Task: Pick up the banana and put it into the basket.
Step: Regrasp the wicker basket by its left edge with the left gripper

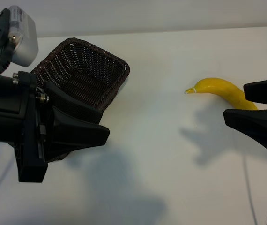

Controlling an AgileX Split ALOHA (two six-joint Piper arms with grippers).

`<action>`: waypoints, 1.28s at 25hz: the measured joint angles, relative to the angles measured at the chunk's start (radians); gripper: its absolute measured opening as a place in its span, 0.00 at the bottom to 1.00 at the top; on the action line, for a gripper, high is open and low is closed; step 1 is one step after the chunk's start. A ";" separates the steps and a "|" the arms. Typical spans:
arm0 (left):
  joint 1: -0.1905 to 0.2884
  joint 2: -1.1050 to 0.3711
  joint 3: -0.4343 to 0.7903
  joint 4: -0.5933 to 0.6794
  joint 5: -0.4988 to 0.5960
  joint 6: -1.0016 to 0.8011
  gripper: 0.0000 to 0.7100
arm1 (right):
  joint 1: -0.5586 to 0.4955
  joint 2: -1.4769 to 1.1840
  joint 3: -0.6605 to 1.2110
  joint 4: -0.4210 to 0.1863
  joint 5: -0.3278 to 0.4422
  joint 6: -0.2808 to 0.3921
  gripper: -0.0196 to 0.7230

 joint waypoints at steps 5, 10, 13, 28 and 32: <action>0.000 0.000 0.000 0.000 0.000 0.000 0.55 | 0.000 0.000 0.000 0.000 0.000 0.000 0.73; 0.000 0.000 0.000 0.000 0.000 0.000 0.55 | 0.000 0.000 0.000 0.000 -0.005 0.000 0.73; 0.000 0.000 0.000 0.000 0.000 0.000 0.55 | 0.000 0.000 0.000 0.000 -0.009 0.000 0.73; 0.000 0.000 0.000 0.000 0.001 0.000 0.55 | 0.000 0.000 0.000 0.000 -0.012 0.000 0.73; 0.000 0.000 0.000 0.000 0.005 -0.005 0.55 | 0.000 0.000 0.000 0.000 -0.013 0.000 0.73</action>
